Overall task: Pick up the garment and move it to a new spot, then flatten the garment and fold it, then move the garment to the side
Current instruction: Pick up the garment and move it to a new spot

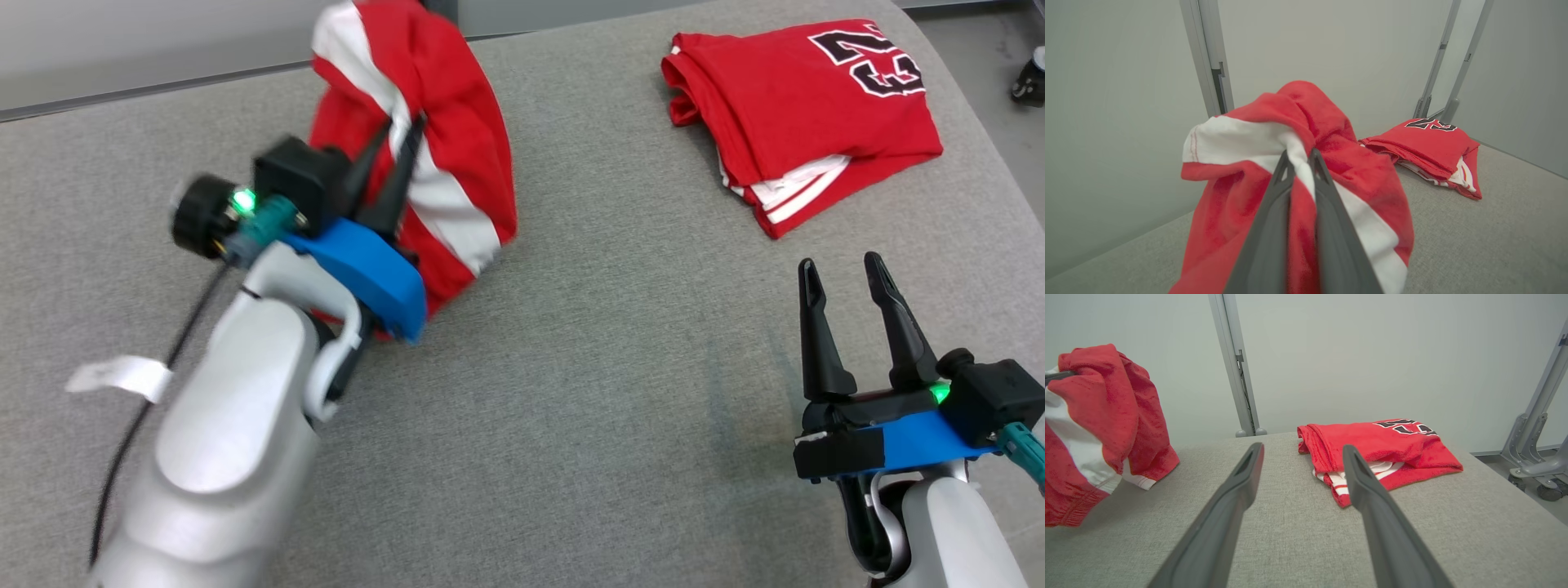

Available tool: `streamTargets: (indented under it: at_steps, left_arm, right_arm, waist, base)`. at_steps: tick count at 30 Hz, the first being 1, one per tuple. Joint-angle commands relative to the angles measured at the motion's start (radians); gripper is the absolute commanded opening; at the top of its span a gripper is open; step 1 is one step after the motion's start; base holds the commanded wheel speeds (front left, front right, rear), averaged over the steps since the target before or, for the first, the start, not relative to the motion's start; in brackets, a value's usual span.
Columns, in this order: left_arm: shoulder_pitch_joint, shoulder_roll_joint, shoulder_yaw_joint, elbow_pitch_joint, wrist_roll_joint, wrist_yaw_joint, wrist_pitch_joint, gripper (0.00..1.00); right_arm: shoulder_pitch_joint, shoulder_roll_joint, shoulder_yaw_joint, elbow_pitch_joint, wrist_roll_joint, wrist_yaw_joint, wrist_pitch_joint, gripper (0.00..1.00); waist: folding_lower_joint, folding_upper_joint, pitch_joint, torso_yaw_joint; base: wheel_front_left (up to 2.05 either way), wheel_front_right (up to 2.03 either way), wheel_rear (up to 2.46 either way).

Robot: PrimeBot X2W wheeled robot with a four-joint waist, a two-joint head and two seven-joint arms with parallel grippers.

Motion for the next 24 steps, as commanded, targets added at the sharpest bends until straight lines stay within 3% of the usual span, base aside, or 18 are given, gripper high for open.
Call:
streamTargets:
  at_steps: [1, 6, 7, 8, 15, 24]
  left_arm:
    - [0.024, -0.010, -0.014, 0.019, -0.004, -0.003, -0.015, 0.00]
    - [0.099, -0.049, -0.082, 0.107, -0.014, -0.009, -0.057, 0.02]
    - [0.107, -0.058, -0.090, 0.121, -0.013, -0.010, -0.071, 0.47]
    - [0.111, -0.066, -0.099, 0.134, -0.012, -0.011, -0.085, 1.00]
    - [0.104, -0.086, -0.105, 0.162, 0.004, 0.007, -0.219, 1.00]
    - [0.182, -0.024, -0.019, 0.089, 0.009, 0.083, -0.283, 1.00]
  right_arm:
    - [-0.007, 0.000, -0.001, 0.004, -0.003, 0.000, -0.004, 1.00]
    - [0.003, 0.000, 0.001, 0.016, -0.013, 0.000, -0.004, 1.00]
    - [0.006, 0.000, 0.001, 0.018, -0.015, 0.000, -0.005, 1.00]
    - [0.008, 0.000, 0.001, 0.020, -0.016, 0.000, -0.004, 1.00]
    - [0.027, 0.000, 0.001, 0.029, -0.035, 0.000, 0.004, 1.00]
    - [0.062, 0.000, -0.015, 0.020, -0.041, 0.000, 0.020, 1.00]
  waist:
    - [0.0001, -0.0001, 0.000, 0.008]
    - [0.0001, -0.0001, -0.019, 0.037]
    - [0.0001, -0.0001, -0.025, 0.045]
    - [0.0001, -0.0001, -0.031, 0.051]
    - [0.0001, -0.0001, -0.091, 0.100]
    - [0.0001, -0.0001, -0.146, 0.173]
  base:
    - [0.00, 0.00, 0.00]
    - [0.00, 0.00, 0.00]
    - [0.00, 0.00, 0.00]
    - [0.00, 0.00, 0.00]
    - [0.00, 0.00, 0.00]
    - [0.00, 0.00, 0.00]
